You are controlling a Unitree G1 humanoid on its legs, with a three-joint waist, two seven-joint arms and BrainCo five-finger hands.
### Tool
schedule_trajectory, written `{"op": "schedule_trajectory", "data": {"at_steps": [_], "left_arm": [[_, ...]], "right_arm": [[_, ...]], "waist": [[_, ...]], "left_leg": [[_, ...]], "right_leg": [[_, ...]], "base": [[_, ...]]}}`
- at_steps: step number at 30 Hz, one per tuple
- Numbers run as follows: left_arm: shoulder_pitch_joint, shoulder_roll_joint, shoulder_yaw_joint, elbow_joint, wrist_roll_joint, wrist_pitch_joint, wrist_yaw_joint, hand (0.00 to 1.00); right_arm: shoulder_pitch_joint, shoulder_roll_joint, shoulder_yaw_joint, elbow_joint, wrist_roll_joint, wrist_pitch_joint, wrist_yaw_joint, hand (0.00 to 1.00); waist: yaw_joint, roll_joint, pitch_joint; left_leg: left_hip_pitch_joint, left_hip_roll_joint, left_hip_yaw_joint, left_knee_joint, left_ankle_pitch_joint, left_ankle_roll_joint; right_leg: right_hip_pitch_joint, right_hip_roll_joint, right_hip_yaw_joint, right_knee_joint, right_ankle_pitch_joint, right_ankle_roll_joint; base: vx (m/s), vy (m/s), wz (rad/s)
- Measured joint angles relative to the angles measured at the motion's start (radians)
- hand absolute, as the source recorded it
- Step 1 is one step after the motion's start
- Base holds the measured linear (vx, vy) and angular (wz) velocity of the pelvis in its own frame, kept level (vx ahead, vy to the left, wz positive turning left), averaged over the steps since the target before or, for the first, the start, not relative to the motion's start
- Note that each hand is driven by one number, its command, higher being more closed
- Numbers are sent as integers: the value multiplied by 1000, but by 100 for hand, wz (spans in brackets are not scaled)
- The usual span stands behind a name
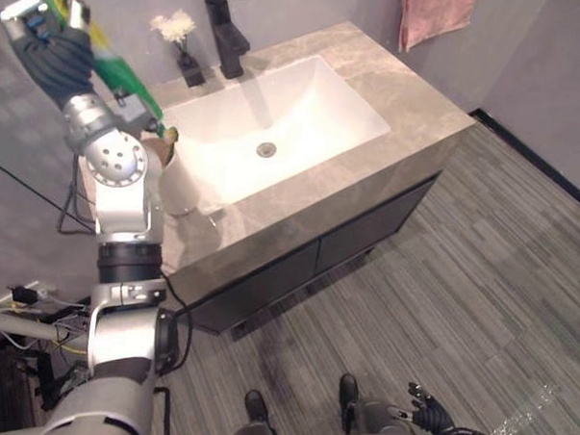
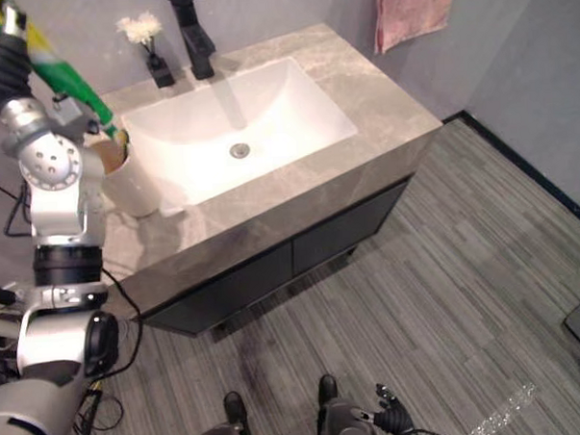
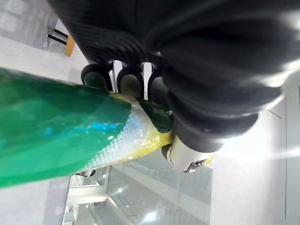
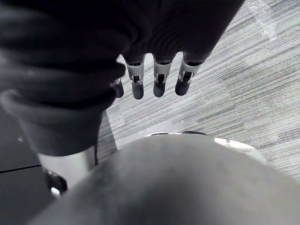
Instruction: Organize washtable
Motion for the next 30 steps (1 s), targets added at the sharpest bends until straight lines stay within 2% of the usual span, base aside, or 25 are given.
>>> {"op": "schedule_trajectory", "data": {"at_steps": [15,21,30], "left_arm": [[2,-5,-2,-20,22,-2,9,100],[33,-5,-4,-20,68,-3,8,100],[79,-5,-4,-17,87,-2,7,100]], "right_arm": [[1,1,0,0,-1,-4,0,0],[1,10,0,9,-1,-9,1,0],[0,15,3,52,-2,-24,1,0]], "waist": [[3,-3,-2],[3,-14,-9],[25,-28,-18]], "left_leg": [[-8,-1,-3,15,1,1],[8,-3,-3,9,1,1],[7,-9,-6,5,2,1]], "right_leg": [[4,-2,-3,-2,3,3],[21,-1,-2,-12,5,4],[41,5,-1,-63,33,7]], "base": [[1,1,1],[0,0,0],[-1,0,0]]}}
